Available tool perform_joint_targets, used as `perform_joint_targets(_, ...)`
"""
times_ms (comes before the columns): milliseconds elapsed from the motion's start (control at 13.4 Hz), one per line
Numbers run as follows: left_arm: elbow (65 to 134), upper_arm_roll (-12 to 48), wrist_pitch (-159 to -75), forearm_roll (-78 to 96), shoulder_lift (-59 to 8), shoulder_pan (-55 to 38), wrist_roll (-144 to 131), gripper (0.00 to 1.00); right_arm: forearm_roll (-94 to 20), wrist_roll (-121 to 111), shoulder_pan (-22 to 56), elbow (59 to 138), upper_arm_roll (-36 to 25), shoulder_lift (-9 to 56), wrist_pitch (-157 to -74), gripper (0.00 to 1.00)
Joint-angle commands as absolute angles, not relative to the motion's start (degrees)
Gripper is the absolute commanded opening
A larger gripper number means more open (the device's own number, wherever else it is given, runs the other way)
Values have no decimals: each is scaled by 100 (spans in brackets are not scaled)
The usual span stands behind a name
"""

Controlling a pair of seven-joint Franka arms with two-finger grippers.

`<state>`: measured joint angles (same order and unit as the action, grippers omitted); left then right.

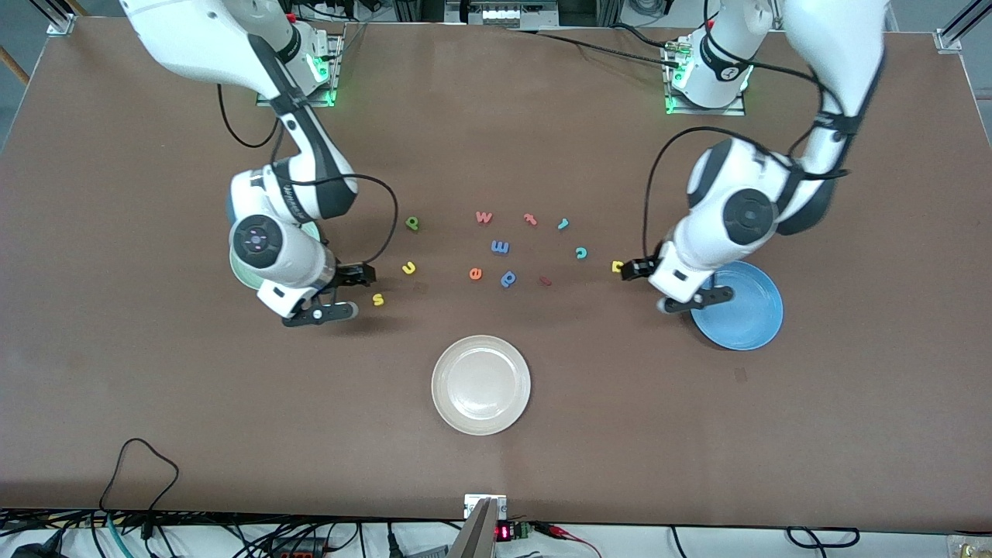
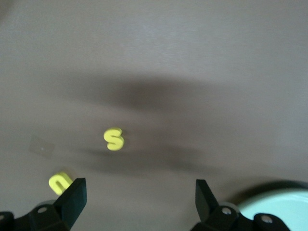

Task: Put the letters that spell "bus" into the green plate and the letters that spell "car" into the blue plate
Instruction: 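Grasp the yellow s with the right gripper while the left gripper grasps yellow a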

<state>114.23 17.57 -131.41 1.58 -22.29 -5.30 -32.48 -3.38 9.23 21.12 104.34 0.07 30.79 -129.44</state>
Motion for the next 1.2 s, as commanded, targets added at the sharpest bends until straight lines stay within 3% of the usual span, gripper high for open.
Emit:
perform_joint_targets(0,11575,1767,-13368,-208,-2372,-895,-3008,90,-404,1019,2214,10397,-9,3234,-13183,86)
perform_joint_targets(299,11925,1767,-13857,-1037,-2663,-984,-2953,81,-404,1028,2276,10371,-9,3384,-13403,51)
perform_joint_targets(523,12532,1767,-15158,-1037,-2803,-818,-2568,76,-404,1107,2347,10371,-9,3515,-13596,50)
perform_joint_targets(896,12533,1758,-15179,-1046,-2848,-844,-2461,65,-404,1266,2461,10345,-9,3639,-13798,50)
perform_joint_targets(1120,12533,1740,-15170,-1055,-2909,-879,-2470,48,-387,1257,2461,10345,-17,3674,-13878,50)
